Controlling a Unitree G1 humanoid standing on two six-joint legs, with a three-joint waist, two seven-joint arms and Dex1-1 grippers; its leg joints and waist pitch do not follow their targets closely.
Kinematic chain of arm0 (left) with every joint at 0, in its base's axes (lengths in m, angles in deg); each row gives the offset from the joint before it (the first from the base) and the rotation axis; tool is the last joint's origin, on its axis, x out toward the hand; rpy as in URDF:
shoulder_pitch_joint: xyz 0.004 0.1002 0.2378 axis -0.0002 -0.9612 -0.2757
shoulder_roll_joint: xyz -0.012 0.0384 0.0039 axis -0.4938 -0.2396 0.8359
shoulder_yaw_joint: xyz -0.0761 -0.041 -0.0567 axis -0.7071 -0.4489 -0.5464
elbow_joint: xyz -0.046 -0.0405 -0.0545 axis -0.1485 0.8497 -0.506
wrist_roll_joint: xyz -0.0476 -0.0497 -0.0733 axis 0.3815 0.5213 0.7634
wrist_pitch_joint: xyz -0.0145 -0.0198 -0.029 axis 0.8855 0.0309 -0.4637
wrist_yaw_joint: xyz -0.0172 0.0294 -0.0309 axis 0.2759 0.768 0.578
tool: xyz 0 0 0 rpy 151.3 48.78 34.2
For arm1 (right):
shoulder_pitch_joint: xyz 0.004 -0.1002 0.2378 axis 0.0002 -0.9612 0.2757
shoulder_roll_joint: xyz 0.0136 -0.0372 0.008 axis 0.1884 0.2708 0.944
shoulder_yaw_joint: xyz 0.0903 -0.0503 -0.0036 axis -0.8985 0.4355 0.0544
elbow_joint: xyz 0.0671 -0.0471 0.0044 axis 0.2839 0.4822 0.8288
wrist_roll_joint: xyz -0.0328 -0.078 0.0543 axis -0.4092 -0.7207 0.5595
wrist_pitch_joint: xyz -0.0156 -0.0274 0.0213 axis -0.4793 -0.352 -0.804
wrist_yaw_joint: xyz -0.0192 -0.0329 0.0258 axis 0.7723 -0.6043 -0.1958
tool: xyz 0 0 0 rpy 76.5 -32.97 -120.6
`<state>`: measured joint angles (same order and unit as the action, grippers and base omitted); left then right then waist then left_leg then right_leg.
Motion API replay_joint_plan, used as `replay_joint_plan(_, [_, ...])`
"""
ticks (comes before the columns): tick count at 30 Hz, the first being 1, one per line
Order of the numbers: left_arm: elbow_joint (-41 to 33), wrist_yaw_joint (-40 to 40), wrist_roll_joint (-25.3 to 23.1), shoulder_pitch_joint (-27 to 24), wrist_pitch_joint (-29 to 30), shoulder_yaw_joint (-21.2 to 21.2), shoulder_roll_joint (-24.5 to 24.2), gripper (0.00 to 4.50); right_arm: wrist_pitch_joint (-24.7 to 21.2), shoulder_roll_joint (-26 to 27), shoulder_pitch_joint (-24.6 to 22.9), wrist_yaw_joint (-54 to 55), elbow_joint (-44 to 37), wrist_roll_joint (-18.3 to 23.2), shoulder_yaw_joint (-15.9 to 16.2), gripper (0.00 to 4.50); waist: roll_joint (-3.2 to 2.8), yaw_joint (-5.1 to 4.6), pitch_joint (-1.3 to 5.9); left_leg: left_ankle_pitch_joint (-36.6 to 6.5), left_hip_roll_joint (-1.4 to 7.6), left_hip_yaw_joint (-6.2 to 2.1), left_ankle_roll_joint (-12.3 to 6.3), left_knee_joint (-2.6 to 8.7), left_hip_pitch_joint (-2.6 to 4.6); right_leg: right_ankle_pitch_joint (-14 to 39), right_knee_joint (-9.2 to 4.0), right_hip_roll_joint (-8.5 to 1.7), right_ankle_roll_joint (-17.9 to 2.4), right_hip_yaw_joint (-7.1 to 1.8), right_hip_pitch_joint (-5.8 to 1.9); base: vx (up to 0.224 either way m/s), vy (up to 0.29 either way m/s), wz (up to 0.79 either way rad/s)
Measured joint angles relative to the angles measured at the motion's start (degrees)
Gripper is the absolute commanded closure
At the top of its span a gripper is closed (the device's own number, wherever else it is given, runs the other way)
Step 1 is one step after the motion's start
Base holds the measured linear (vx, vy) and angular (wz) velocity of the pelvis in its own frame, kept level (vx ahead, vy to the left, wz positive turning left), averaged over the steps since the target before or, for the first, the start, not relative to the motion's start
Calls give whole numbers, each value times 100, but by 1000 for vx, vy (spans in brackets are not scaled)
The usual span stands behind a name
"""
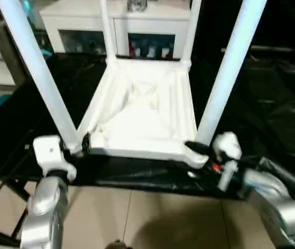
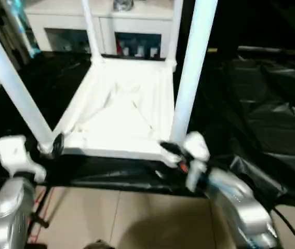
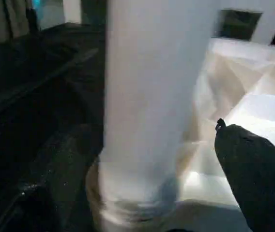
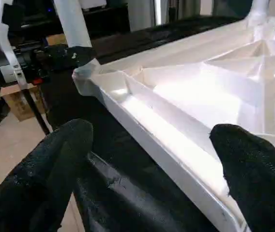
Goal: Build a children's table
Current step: Flip table
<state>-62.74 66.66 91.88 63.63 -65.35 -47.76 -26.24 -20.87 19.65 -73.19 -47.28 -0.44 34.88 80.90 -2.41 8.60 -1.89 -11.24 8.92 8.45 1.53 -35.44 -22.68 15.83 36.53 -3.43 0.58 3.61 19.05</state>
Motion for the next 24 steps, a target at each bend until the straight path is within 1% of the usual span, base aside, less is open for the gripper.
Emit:
replay_joint_plan(3, [378, -161, 7, 255, 9, -146, -82, 0, 84, 80, 130, -6, 170, -140, 133, 0, 30, 1, -8, 0, 3, 0, 0, 0, -9, 0, 0, 0, 0, 3, 8, 0, 0, 0])
replay_joint_plan(7, [603, -236, 190, 516, 19, -289, -89, 0, 205, 154, 288, 3, 353, -227, 188, 0, 40, 8, -13, 0, 2, 1, 0, 0, -11, -3, 0, -2, 2, 3, 7, 0, 0, 0])
replay_joint_plan(8, [618, -228, 240, 558, 31, -302, -81, 18, 241, 160, 301, 10, 374, -249, 197, 0, 45, 12, -14, 0, 3, 1, 0, 0, -10, -3, 2, -2, 2, 4, 8, 0, 0, 0])
replay_joint_plan(9, [618, -227, 272, 594, 39, -304, -73, 18, 264, 162, 303, 21, 380, -274, 206, 0, 46, 15, -14, 0, 3, 1, 0, 0, -10, -3, 3, -2, 2, 4, 8, 0, 0, 0])
replay_joint_plan(11, [616, -239, 308, 634, 58, -306, -58, 40, 315, 167, 302, 55, 384, -300, 214, 0, 46, 14, -14, 0, 3, 1, 1, 0, -9, -4, 5, -2, 3, 3, 8, 0, 0, 0])
replay_joint_plan(12, [616, -239, 327, 634, 77, -307, -41, 40, 328, 166, 302, 60, 384, -307, 214, 0, 46, 14, -14, 0, 3, 1, 1, 0, -9, -4, 5, -2, 3, 4, 8, 0, 0, 0])
replay_joint_plan(15, [616, -215, 348, 634, 134, -291, 20, 77, 368, 173, 302, 66, 388, -350, 214, 0, 48, 15, -16, 0, 4, 1, 1, 0, -9, -4, 5, -2, 3, 4, 8, 0, 0, 0])
replay_joint_plan(17, [615, -193, 370, 634, 164, -270, 29, 82, 436, 201, 301, 75, 428, -366, 214, 0, 48, 13, -16, 0, 4, 1, 1, 0, -9, -4, 5, -2, 3, 4, 8, 0, 0, 0])
replay_joint_plan(18, [614, -191, 401, 634, 173, -254, 33, 101, 452, 209, 299, 76, 446, -370, 214, 0, 48, 14, -16, 0, 4, 1, 1, 0, -9, -4, 5, -2, 3, 4, 8, 0, 0, 0])
replay_joint_plan(23, [502, -200, 479, 633, 299, -220, 105, 122, 523, 240, 298, 100, 547, -389, 217, 0, 48, 29, -16, 0, 4, 1, 1, 0, -9, -4, 4, -2, 3, 4, 8, 0, 0, 0])
replay_joint_plan(24, [485, -200, 486, 633, 308, -220, 122, 139, 527, 252, 298, 116, 567, -393, 219, 0, 48, 39, -16, 0, 4, 1, 1, 0, -9, -4, 4, -2, 3, 4, 8, 0, 0, 0])
